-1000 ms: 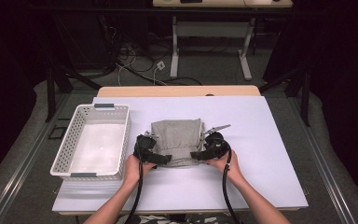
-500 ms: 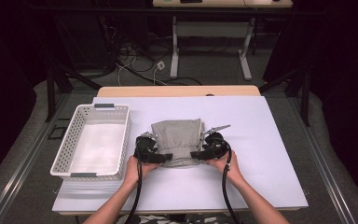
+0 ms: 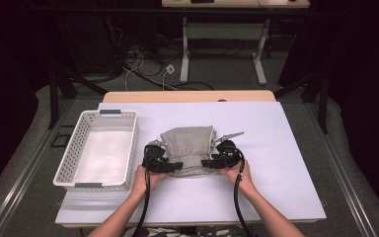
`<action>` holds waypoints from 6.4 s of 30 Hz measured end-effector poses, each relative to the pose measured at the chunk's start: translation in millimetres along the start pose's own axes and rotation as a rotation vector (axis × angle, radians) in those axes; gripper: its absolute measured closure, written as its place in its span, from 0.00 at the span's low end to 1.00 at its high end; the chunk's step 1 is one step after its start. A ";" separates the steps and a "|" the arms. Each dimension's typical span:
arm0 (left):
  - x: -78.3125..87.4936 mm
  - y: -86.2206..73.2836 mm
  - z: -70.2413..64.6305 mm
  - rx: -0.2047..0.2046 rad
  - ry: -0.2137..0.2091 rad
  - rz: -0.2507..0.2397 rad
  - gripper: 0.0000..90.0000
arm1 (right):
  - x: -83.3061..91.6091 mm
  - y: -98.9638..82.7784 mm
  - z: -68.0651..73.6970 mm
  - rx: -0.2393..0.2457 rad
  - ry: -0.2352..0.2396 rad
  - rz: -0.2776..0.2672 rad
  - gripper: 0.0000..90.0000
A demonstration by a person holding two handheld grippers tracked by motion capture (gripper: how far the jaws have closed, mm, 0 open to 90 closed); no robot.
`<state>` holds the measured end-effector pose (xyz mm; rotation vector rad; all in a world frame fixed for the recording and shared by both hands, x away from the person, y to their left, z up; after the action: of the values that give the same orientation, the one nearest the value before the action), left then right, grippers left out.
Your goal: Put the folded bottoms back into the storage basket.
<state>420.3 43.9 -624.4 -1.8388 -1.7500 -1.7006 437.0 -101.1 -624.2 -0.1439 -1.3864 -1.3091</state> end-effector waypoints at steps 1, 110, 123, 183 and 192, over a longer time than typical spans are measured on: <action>0.1 0.0 -0.4 -0.001 -0.002 0.000 0.61 | 0.0 0.6 1.3 0.010 -0.005 -0.007 0.61; 14.9 16.4 -15.8 -0.202 0.099 -0.116 0.70 | 13.9 16.5 20.7 0.249 -0.207 -0.126 0.83; 28.8 24.4 -21.4 -0.239 0.111 -0.151 0.70 | 29.1 26.5 30.4 0.290 -0.233 -0.173 0.83; 77.9 40.1 -34.5 -0.296 0.141 -0.245 0.70 | 60.1 52.1 63.5 0.359 -0.230 -0.273 0.83; 85.0 40.8 -31.9 -0.295 0.150 -0.259 0.70 | 59.6 58.8 69.2 0.368 -0.228 -0.278 0.83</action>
<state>407.3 62.5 -527.5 -1.5815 -1.8231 -2.2377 417.2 -62.9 -524.4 0.1594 -1.8710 -1.2631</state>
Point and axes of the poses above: each handheld gripper's, and its own axes: x roughly backward along the jaws, y roughly out of its top, z roughly to its left, the point moved 10 cm from there along -x, roughly forward along the jaws, and after that the axes turned 4 degrees about z, right-handed, at the moved point
